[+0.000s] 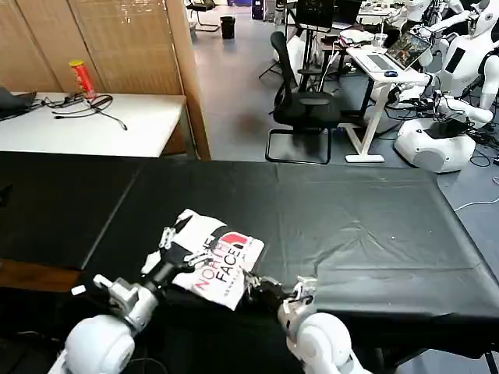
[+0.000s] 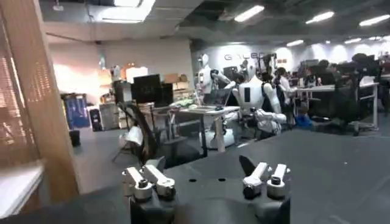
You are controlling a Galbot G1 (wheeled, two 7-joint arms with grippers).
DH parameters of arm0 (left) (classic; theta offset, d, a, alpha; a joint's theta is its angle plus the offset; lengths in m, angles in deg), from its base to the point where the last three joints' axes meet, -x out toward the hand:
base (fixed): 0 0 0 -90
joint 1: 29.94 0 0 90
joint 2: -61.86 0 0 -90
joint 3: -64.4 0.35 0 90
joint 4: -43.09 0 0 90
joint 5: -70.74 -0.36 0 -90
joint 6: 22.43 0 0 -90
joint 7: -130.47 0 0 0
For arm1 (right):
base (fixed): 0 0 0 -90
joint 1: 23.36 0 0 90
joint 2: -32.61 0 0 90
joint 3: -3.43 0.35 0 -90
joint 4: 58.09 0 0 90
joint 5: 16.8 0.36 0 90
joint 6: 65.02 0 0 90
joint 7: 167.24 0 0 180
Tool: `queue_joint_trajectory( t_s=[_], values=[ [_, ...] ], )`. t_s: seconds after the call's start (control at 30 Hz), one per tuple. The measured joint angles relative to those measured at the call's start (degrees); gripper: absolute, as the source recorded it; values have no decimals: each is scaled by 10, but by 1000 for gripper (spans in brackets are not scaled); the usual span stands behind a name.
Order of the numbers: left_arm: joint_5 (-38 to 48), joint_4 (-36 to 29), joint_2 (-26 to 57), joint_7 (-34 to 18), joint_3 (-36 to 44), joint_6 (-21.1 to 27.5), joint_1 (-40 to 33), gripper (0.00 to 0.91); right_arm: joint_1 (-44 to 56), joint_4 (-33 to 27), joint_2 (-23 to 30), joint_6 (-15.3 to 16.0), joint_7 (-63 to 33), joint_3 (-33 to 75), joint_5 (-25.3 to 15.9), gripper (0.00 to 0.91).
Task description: Fold and organize the clothes.
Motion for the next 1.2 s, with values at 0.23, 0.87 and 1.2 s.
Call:
queue_joint_trajectory(
  t_s=[0.23,0.87,1.2],
  values=[
    [-6,7,-9,-1,-7,-8,3,878,-17,8,-25,38,4,30,-15,0],
    [13,40,-30,-37,-29,-24,20,878,-66,17,-162,77,3,133,-50,878],
    [30,50,-44,-81,-13,-47,40,878,70,91,-142,-16,22,198,-129,878]
  ],
)
